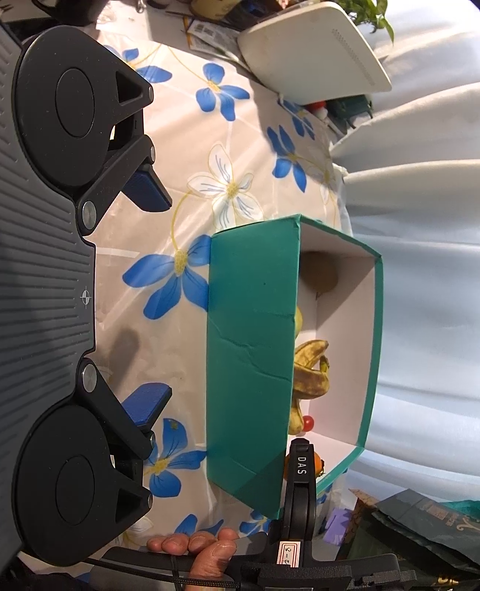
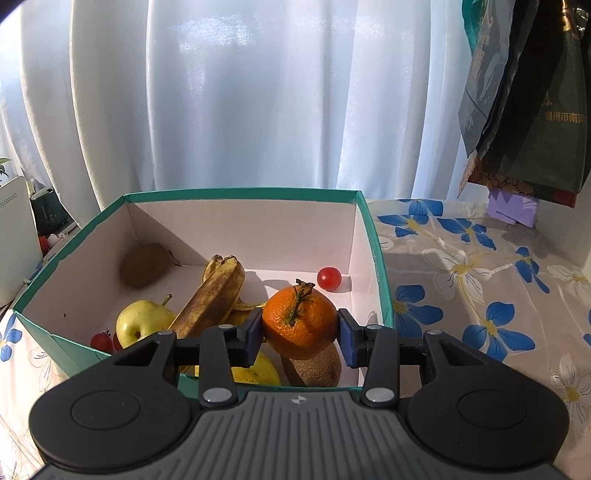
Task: Organize fruits
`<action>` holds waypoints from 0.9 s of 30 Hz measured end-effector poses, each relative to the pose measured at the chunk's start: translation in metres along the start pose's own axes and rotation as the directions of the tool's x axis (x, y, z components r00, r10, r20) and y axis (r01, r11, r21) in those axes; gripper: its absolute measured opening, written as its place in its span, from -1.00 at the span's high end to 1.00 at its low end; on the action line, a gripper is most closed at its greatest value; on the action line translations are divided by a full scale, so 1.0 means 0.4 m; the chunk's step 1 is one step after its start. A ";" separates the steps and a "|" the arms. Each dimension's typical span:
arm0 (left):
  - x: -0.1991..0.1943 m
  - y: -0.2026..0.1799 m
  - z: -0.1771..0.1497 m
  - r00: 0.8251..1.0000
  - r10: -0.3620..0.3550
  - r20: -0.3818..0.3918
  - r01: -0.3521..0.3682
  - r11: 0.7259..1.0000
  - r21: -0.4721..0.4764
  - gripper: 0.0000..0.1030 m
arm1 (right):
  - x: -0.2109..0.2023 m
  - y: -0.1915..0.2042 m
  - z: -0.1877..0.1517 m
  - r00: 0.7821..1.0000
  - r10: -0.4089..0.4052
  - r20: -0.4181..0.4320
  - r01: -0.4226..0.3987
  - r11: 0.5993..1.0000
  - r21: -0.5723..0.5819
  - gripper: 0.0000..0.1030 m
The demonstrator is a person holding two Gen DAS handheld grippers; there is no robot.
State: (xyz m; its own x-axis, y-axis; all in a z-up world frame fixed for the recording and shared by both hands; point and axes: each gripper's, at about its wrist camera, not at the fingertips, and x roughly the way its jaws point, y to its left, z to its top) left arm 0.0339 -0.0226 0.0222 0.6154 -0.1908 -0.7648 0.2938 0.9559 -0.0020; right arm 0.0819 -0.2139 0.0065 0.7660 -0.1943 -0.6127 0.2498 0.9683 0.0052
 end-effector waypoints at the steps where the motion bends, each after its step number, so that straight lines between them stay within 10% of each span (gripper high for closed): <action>1: 0.001 0.000 0.000 1.000 0.000 -0.001 0.000 1.000 0.000 -0.97 | -0.001 0.000 -0.001 1.000 -0.002 0.001 0.002 1.000 -0.003 0.19; 13: 0.003 0.002 0.005 1.000 -0.014 -0.004 0.014 1.000 0.010 -0.97 | -0.014 0.001 0.006 1.000 -0.017 0.011 0.017 1.000 -0.012 0.08; 27: -0.001 0.011 0.006 1.000 -0.014 -0.006 0.014 1.000 0.009 -0.97 | -0.018 0.029 0.002 1.000 -0.021 -0.001 0.021 0.999 -0.049 -0.73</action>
State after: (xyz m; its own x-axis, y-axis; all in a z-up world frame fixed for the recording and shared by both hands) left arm 0.0367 -0.0187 0.0242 0.6067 -0.2030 -0.7685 0.3091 0.9510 -0.0072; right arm 0.0798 -0.2015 0.0117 0.7601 -0.2149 -0.6132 0.2366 0.9705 -0.0469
